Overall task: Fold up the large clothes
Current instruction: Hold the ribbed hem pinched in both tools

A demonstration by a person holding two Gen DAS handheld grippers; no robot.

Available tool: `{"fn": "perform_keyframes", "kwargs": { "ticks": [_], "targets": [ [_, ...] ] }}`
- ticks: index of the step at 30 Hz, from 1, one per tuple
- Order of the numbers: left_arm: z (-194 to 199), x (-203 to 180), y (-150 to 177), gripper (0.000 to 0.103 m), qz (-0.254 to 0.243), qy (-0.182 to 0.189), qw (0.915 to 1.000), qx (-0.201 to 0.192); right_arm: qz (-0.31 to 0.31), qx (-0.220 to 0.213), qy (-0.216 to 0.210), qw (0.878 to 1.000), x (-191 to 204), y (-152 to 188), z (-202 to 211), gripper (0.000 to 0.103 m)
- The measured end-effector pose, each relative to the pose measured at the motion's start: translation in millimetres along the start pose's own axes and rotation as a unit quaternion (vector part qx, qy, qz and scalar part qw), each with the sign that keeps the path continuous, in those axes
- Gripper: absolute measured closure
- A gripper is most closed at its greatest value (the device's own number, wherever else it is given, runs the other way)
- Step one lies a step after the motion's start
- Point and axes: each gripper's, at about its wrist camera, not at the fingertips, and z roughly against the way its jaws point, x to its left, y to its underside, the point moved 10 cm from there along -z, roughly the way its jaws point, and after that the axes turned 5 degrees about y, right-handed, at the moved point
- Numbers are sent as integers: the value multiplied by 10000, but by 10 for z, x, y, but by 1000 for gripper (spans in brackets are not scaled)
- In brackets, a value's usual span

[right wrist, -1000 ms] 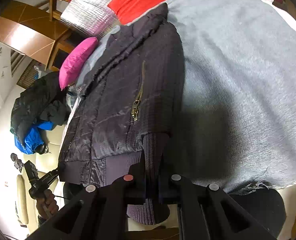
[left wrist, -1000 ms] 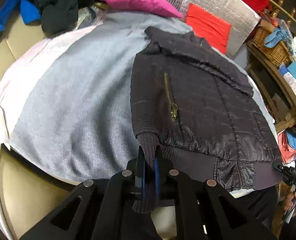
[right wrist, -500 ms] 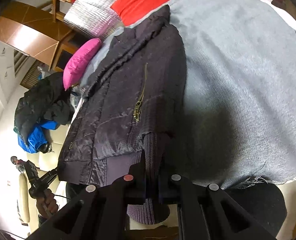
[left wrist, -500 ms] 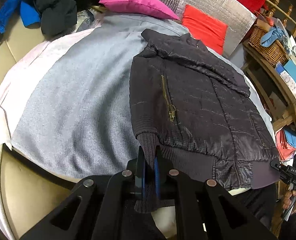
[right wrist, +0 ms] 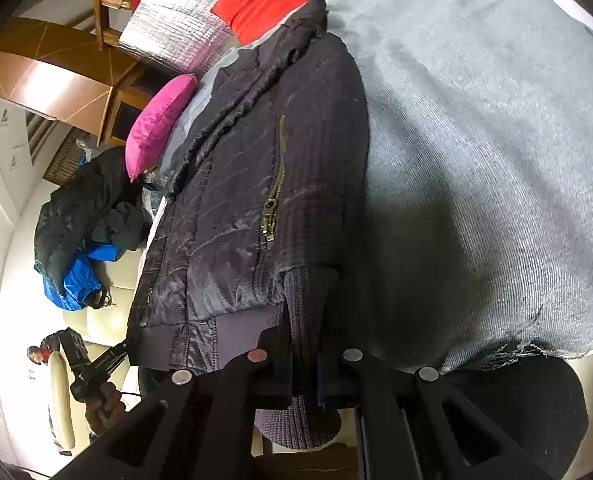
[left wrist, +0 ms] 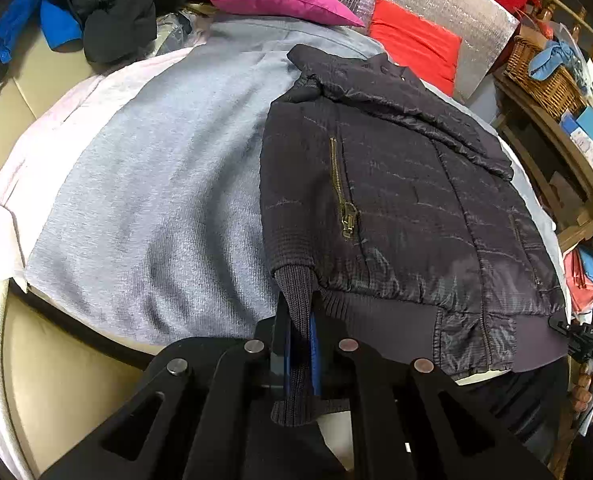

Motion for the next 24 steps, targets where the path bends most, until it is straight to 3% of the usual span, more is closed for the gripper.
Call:
{"fn": "perform_keyframes", "kwargs": {
  "ticks": [10,24],
  "targets": [
    [-24,-10,9,95,-95,-160,9998,-23,217,13,284,9994,60,-10,-9,95],
    [6,-44,17,95,-170,-288,9994,-59,345,-71,307,9989,64,-7,20,95]
  ]
}}
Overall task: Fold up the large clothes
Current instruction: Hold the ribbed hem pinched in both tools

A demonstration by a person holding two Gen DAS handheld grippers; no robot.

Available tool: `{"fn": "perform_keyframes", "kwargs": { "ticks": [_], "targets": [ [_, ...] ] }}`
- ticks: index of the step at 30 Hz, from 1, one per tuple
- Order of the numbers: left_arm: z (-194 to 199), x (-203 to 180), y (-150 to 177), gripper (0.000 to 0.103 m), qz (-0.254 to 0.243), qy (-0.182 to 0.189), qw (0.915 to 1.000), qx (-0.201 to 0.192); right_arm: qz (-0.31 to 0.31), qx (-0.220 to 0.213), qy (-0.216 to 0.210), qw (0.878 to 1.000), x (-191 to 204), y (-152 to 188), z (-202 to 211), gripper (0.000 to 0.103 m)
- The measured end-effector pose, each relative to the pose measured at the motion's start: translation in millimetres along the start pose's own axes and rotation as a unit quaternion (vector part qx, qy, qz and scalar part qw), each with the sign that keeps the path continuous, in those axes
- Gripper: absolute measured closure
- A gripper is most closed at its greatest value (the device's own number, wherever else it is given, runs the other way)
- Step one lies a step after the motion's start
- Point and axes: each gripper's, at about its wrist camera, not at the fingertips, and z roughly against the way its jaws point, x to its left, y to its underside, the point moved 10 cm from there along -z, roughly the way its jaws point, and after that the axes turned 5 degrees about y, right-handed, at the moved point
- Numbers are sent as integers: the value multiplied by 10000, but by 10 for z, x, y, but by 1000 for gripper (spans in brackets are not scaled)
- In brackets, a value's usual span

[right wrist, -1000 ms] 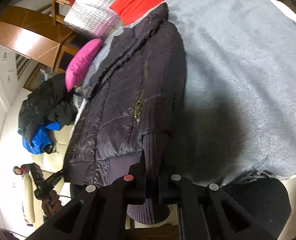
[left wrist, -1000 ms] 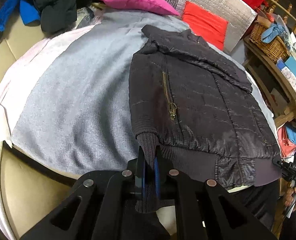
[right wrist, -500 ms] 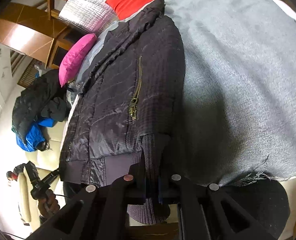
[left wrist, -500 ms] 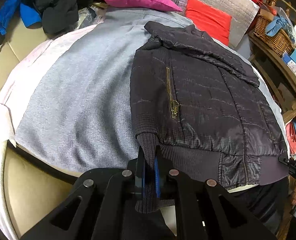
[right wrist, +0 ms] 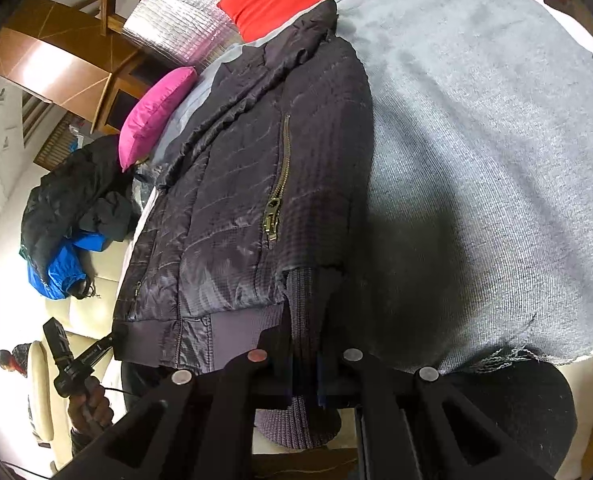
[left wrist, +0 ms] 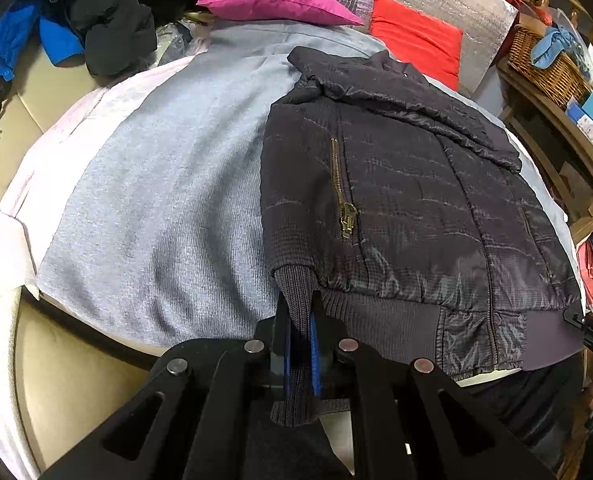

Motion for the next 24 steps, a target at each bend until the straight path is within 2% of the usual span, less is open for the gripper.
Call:
{"fn": "perform_keyframes", "kwargs": {
  "ticks": [24],
  "targets": [
    [221,17,-53,95,197,374,9990,-164,86,-101,-268,9996,0,-77,202,95]
  ]
}}
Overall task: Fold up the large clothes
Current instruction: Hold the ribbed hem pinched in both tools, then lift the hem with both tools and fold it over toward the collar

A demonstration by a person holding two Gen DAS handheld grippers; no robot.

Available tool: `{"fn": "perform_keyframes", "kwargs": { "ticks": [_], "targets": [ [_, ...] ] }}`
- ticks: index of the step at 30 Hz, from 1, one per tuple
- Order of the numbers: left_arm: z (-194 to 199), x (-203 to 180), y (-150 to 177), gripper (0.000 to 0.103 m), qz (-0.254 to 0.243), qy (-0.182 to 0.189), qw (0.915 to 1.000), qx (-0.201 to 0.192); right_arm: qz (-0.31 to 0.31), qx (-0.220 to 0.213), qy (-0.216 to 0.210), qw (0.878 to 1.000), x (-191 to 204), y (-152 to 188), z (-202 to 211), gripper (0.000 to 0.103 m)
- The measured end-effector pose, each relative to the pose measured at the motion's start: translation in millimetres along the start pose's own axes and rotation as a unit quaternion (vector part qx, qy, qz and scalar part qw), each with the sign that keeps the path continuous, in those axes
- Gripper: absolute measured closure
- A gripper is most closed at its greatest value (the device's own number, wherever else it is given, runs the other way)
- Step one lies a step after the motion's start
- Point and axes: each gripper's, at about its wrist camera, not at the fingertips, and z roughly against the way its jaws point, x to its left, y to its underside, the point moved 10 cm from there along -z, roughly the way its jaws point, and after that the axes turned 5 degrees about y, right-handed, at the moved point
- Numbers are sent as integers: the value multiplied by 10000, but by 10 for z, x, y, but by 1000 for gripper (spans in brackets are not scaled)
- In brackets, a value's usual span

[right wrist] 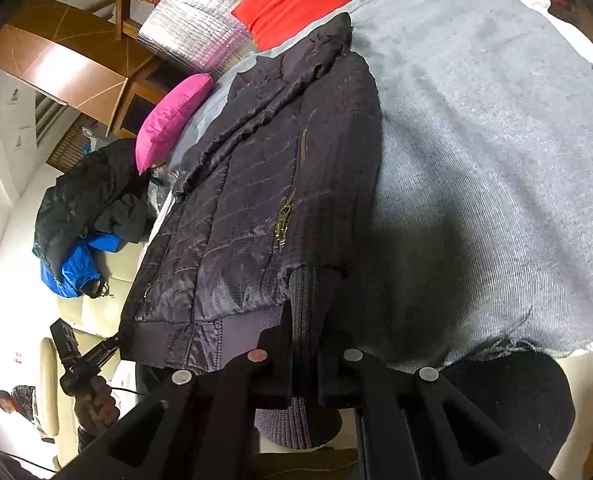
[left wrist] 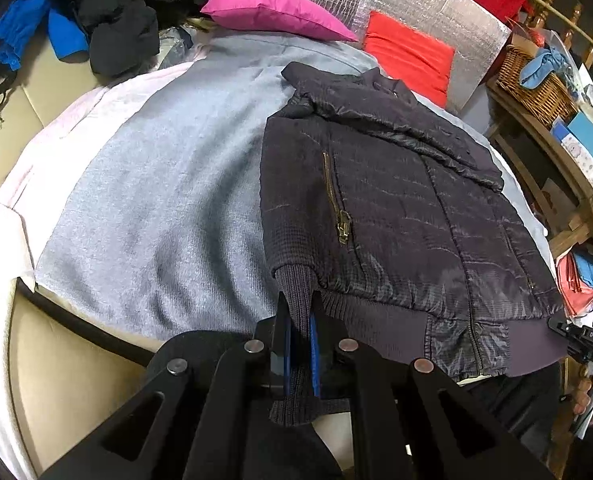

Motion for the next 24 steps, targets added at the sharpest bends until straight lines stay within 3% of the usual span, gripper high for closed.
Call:
{"fn": "perform_keyframes", "kwargs": {
  "ticks": [18,24],
  "targets": [
    [88,-5,-144,95,133,270,9995,-60,10,-14,-239,9997,-21,-141,96,95],
    [213,-58,-305,95,144,444,9985,-286,15,-105,-490,9987,71,-239,206,95]
  ]
}}
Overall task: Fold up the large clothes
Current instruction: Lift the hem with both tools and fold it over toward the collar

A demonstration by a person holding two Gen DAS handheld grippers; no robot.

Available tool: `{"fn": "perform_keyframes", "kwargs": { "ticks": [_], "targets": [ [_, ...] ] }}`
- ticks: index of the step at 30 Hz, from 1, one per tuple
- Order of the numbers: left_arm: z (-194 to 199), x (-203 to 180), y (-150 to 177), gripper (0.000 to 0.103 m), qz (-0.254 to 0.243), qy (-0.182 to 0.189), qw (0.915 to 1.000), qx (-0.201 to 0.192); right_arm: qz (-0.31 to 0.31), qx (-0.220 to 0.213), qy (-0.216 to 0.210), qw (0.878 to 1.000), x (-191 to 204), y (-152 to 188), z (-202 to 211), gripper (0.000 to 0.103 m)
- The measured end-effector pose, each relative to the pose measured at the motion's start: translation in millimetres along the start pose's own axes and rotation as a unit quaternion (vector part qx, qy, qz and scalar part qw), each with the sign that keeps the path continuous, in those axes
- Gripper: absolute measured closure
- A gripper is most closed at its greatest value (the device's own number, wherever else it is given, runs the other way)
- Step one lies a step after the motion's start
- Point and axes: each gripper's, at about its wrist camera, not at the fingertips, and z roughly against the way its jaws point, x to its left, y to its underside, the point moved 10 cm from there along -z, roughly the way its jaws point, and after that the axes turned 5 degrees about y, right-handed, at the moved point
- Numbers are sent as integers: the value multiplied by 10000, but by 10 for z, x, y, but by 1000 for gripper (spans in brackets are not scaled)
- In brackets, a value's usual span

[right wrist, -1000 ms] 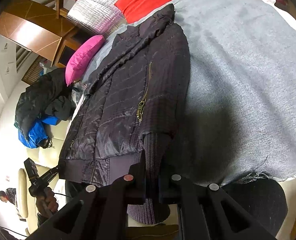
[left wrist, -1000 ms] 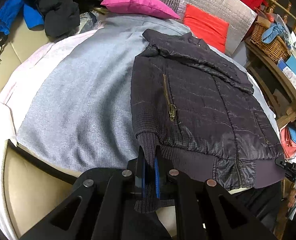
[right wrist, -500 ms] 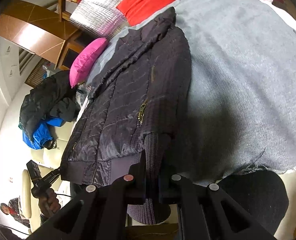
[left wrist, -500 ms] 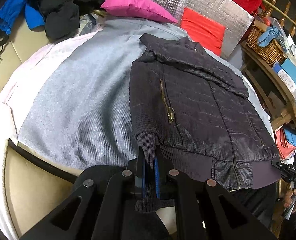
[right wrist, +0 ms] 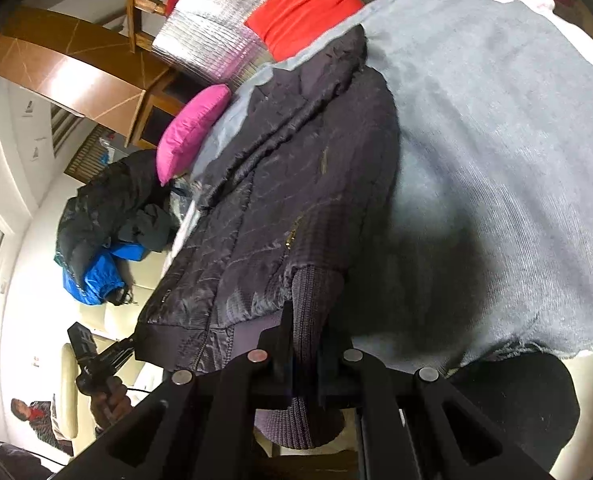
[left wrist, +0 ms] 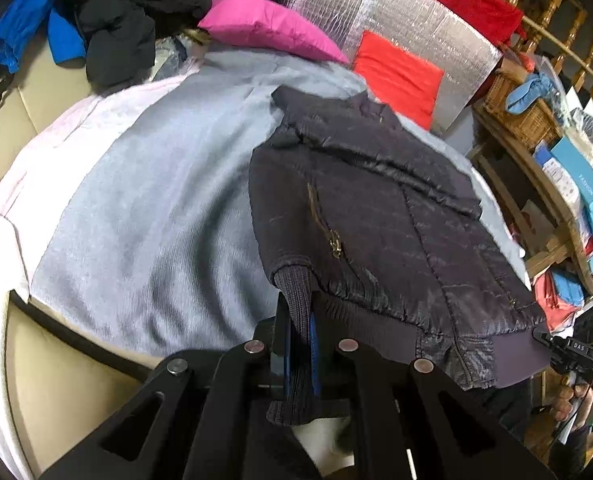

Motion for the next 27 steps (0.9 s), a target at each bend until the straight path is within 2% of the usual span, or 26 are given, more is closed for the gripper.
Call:
{"fn": "perform_keyframes", "kwargs": {
  "ticks": [3,7,12,27],
  "targets": [
    [-70,55,3,95,62,-27,9999,84,16,-41,-75,10000,21,-52,25,95],
    [-161,93,41,95,95,-90,9995,282,-121,109,12,9999,-103,-13,-74,95],
    [16,-65,-248,95,-24,59,9999,-114,37,-38,-80,10000,55,-142,19,95],
    [0,-183,-646,95,-91,180,9989,-423,164,-418,-337,9984,316,-576,123,95]
  ]
}}
